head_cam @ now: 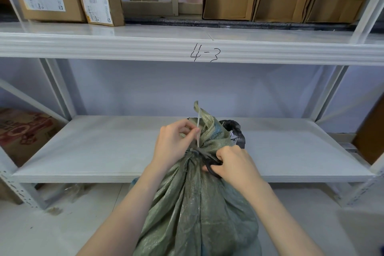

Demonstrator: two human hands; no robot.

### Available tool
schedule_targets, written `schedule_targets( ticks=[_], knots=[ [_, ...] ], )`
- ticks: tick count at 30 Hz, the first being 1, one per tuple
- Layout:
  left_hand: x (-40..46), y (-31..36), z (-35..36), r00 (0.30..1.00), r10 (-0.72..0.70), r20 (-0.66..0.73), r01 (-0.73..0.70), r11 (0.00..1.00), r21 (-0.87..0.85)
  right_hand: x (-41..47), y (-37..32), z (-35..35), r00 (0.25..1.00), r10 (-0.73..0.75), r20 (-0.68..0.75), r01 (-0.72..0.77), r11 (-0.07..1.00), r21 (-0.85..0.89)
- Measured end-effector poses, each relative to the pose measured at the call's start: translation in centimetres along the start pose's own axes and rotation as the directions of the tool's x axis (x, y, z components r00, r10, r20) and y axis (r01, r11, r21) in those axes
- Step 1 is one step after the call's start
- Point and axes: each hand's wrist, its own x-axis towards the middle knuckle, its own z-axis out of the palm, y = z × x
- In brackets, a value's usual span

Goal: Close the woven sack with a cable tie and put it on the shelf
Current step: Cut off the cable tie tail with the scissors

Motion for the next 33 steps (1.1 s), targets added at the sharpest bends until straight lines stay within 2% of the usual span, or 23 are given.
schedule_targets(
  ticks=[4, 8, 11, 14, 18, 23, 26, 30, 33],
  knots=[
    [0.1, 0.6, -0.7, 0.998, 0.002, -0.061, -0.004, 0.999, -0.041, -0.4, -1.1, 0.2, 0.998, -0.041, -0.048, 0.039, 0.998, -0.040],
    [0.2, 1.1, -1.2, 0.992, -0.037, -0.118, 0.022, 0.992, -0.126, -0.6, -1.1, -0.5, 0.999, 0.004, -0.037, -0.006, 0.999, -0.038],
    [0.2, 1.4, -1.4, 0.992, -0.042, -0.120, 0.022, 0.987, -0.162, -0.4, 0.2, -1.0, 0.998, 0.069, 0.009, -0.069, 0.997, 0.032],
    [0.3, 1.8, -1.2, 0.992, -0.063, -0.106, 0.037, 0.973, -0.228, -0.2, 1.8, -1.9, 0.989, 0.127, 0.077, -0.139, 0.975, 0.175],
    [0.3, 2.6, 0.5, 0.997, -0.074, -0.016, 0.067, 0.958, -0.277, 1.0, 5.2, -3.0, 0.976, 0.205, 0.068, -0.217, 0.928, 0.304],
    [1.7, 4.0, 5.5, 0.991, -0.058, 0.121, 0.079, 0.981, -0.176, 2.2, 11.2, -2.1, 0.938, 0.343, -0.038, -0.336, 0.932, 0.137],
    [3.0, 4.5, 8.9, 0.979, -0.042, 0.199, 0.057, 0.996, -0.070, 2.6, 14.1, -0.6, 0.894, 0.432, -0.117, -0.422, 0.901, 0.098],
    [4.7, 4.5, 13.1, 0.967, -0.032, 0.251, 0.043, 0.998, -0.035, 4.1, 17.8, 1.6, 0.792, 0.588, -0.165, -0.556, 0.806, 0.203],
    [5.5, 4.0, 17.3, 0.953, -0.044, 0.300, 0.041, 0.999, 0.016, 5.5, 19.9, 4.3, 0.745, 0.643, -0.178, -0.590, 0.759, 0.276]
  ],
)
